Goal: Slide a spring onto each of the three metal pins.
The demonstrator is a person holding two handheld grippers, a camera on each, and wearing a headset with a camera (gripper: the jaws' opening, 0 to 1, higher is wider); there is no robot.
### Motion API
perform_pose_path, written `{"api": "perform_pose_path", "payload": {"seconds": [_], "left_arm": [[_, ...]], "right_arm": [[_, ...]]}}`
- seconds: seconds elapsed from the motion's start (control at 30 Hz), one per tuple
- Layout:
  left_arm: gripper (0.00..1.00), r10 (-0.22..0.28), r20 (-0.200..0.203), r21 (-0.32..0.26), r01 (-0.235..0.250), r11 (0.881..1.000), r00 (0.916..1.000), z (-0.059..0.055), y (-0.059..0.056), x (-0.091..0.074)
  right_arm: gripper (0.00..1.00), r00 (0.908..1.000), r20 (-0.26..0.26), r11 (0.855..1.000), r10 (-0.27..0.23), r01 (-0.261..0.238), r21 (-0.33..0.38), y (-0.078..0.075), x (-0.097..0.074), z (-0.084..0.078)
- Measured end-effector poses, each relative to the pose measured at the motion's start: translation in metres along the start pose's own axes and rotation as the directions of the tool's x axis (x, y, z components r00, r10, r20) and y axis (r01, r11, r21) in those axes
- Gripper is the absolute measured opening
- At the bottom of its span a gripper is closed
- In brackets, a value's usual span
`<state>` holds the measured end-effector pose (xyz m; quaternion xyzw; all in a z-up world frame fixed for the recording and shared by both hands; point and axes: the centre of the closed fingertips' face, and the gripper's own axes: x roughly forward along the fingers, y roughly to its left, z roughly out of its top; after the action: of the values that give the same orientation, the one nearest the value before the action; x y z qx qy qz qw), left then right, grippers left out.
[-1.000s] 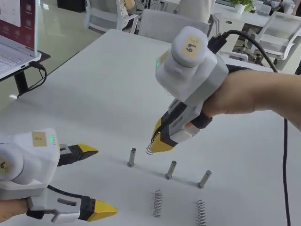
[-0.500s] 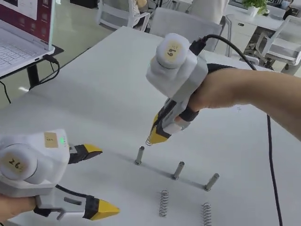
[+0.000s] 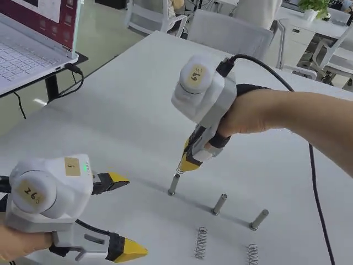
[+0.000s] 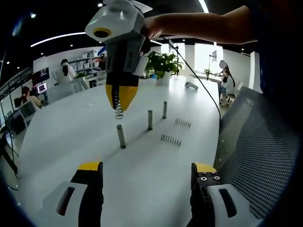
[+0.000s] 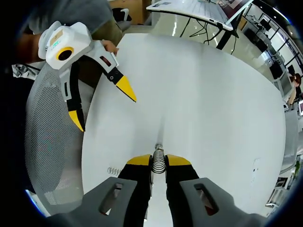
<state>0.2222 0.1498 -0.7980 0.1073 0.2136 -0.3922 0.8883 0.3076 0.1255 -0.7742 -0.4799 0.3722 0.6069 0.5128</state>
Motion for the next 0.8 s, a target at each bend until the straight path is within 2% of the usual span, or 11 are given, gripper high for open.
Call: {"api": "perform_pose_path", "payload": {"seconds": [0.27, 0.5, 0.8], "left_arm": [[0.72, -0.004, 0.004, -0.002, 0.004, 1.0, 1.0, 0.002, 0.001, 0.002], [0.71, -0.003, 0.007, -0.011, 0.003, 1.0, 1.0, 0.0, 0.0, 0.001], [0.7, -0.009, 0.009, -0.018, 0.009, 1.0, 0.9999, 0.0, -0.002, 0.001]], "right_arm": [[0.08, 0.9998, -0.005, 1.0, 0.018, -0.018, -0.007, 0.001, 0.007, 0.002], [0.08, 0.9994, -0.025, 1.0, 0.023, -0.023, -0.004, 0.003, 0.012, -0.003], [0.08, 0.9992, -0.022, 0.999, 0.034, -0.034, 0.0, 0.004, 0.016, 0.0]]}}
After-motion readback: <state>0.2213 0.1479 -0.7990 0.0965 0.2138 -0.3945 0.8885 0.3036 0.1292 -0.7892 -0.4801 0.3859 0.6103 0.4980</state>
